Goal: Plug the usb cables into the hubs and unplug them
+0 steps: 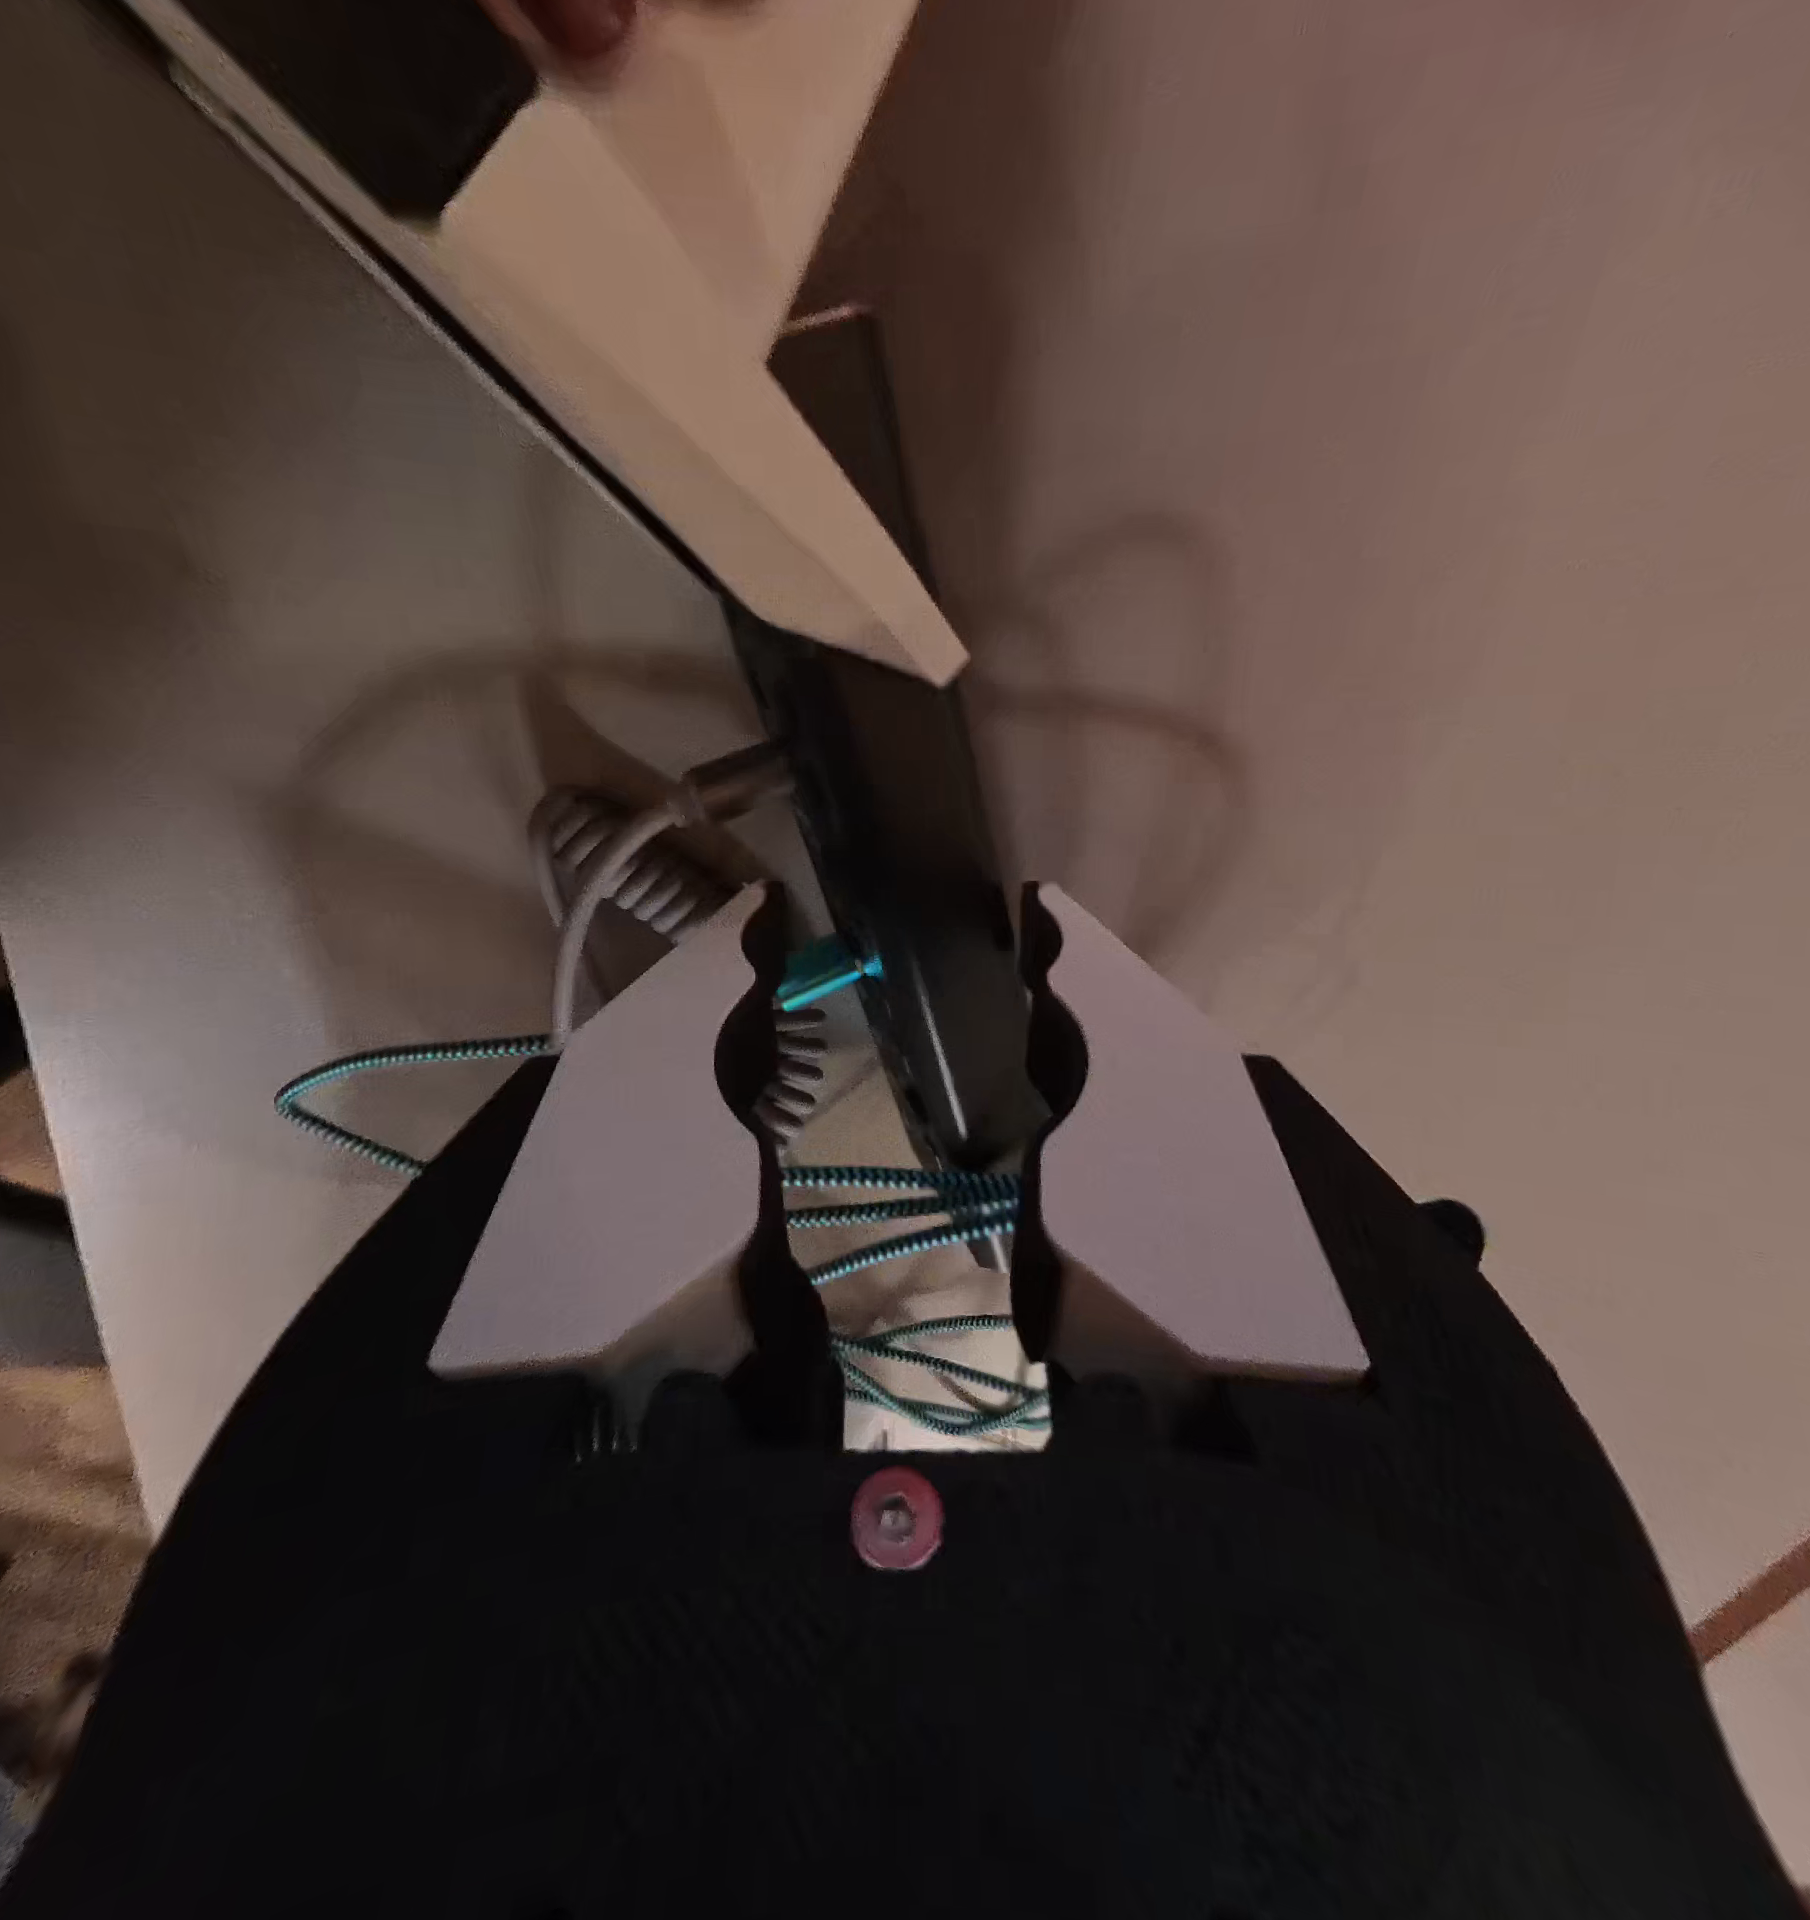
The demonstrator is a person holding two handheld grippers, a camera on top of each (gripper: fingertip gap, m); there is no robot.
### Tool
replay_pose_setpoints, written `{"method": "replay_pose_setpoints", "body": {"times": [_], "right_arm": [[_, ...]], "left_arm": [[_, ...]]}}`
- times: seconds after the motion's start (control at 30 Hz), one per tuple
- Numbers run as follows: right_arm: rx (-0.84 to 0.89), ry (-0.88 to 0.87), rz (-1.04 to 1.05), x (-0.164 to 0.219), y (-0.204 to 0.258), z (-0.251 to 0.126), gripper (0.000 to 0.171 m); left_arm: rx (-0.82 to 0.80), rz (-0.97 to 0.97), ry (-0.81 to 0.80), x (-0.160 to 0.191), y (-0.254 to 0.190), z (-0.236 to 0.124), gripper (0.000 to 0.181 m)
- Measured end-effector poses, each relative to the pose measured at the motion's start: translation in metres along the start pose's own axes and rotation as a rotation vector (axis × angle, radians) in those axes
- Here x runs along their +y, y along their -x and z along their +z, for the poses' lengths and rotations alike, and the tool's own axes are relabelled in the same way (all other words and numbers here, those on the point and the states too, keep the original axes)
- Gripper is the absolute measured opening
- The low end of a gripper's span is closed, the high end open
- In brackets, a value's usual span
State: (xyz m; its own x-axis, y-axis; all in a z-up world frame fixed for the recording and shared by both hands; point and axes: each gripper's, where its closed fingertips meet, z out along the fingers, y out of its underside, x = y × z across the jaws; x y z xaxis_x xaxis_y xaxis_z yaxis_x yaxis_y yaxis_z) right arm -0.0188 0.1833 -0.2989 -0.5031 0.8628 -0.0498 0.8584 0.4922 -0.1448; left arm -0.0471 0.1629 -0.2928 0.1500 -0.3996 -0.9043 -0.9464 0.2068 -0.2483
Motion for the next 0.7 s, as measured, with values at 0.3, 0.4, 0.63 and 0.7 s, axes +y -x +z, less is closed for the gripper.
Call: {"method": "replay_pose_setpoints", "body": {"times": [0.3,0.4,0.63,0.7], "right_arm": [[-0.032,0.132,-0.052,0.006,0.001,0.010,0.030],[0.085,0.134,-0.063,0.011,-0.007,-0.009,0.027],[0.508,-0.067,0.002,0.008,-0.031,-0.121,0.027],[0.647,-0.088,0.009,0.011,-0.036,-0.163,0.027]], "left_arm": [[-0.036,-0.017,0.023,0.002,0.005,0.001,0.059],[-0.179,-0.222,0.001,0.006,0.038,-0.006,0.079],[-0.243,-0.563,-0.091,0.024,0.066,-0.019,0.072],[-0.221,-0.570,-0.094,0.022,0.062,-0.016,0.071]]}}
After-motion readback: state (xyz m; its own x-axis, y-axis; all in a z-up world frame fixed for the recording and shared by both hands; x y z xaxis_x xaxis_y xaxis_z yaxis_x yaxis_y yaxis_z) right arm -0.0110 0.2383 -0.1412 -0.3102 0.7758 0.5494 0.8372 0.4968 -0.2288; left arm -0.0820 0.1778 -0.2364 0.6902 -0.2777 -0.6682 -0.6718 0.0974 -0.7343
